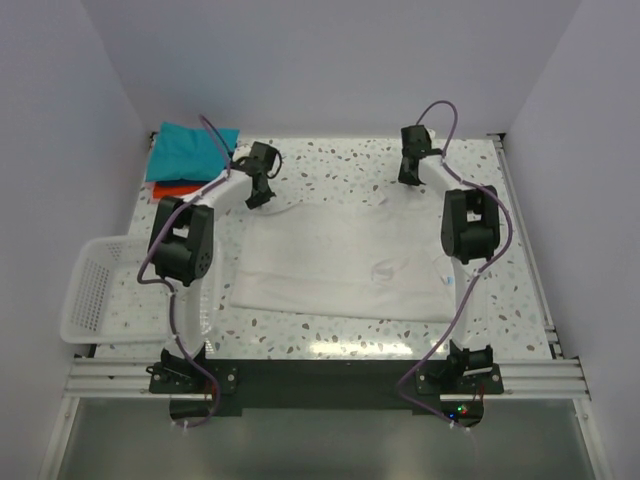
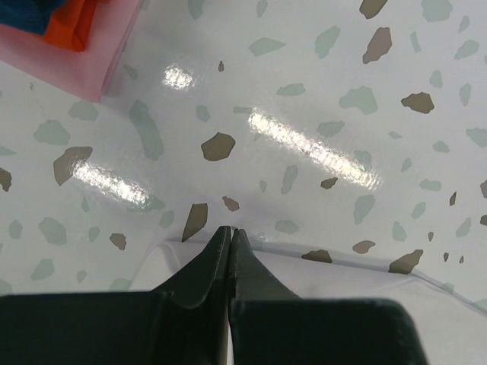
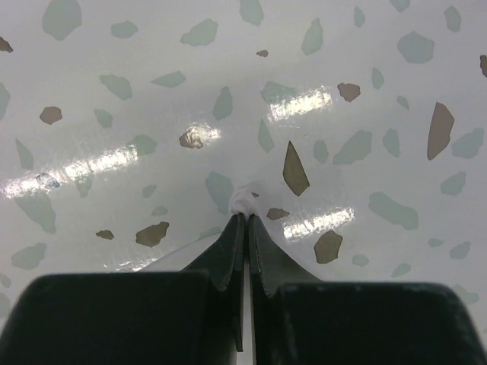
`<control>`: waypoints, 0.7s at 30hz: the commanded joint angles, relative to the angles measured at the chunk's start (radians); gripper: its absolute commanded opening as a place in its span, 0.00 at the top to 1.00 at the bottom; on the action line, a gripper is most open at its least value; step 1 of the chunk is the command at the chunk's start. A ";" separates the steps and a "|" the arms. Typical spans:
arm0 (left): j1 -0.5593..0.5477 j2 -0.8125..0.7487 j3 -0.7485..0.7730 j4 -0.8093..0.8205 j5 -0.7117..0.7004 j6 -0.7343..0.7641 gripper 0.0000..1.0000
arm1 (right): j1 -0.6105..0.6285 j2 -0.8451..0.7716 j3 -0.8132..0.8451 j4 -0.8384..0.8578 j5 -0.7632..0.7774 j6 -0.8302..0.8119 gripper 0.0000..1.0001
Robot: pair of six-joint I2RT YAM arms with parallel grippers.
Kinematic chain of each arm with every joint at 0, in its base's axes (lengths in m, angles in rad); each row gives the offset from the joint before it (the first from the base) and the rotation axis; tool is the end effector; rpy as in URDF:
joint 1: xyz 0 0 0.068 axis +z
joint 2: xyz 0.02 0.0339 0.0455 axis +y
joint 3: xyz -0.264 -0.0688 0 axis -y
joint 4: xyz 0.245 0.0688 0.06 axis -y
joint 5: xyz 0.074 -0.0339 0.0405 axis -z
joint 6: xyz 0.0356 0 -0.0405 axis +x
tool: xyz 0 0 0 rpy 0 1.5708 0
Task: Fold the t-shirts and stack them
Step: Fold the tshirt
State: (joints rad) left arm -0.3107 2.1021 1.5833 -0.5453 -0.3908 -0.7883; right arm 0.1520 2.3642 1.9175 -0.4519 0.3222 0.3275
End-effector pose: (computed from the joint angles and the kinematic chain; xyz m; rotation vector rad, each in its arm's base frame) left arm 0.4308 -0.1241 0.1782 -0.7190 2.4093 0.0843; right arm 0.5178 0.0679 0.1626 0.3477 2.3899 -0.1806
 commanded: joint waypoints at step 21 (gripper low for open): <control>-0.024 -0.362 -0.331 0.099 0.009 -0.046 1.00 | -0.005 -0.704 -0.670 0.121 -0.084 -0.031 1.00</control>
State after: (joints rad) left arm -0.3290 1.8248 1.2976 -0.4850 -0.3687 -0.8055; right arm 0.1501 1.7500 1.3186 -0.3565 0.2401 0.2935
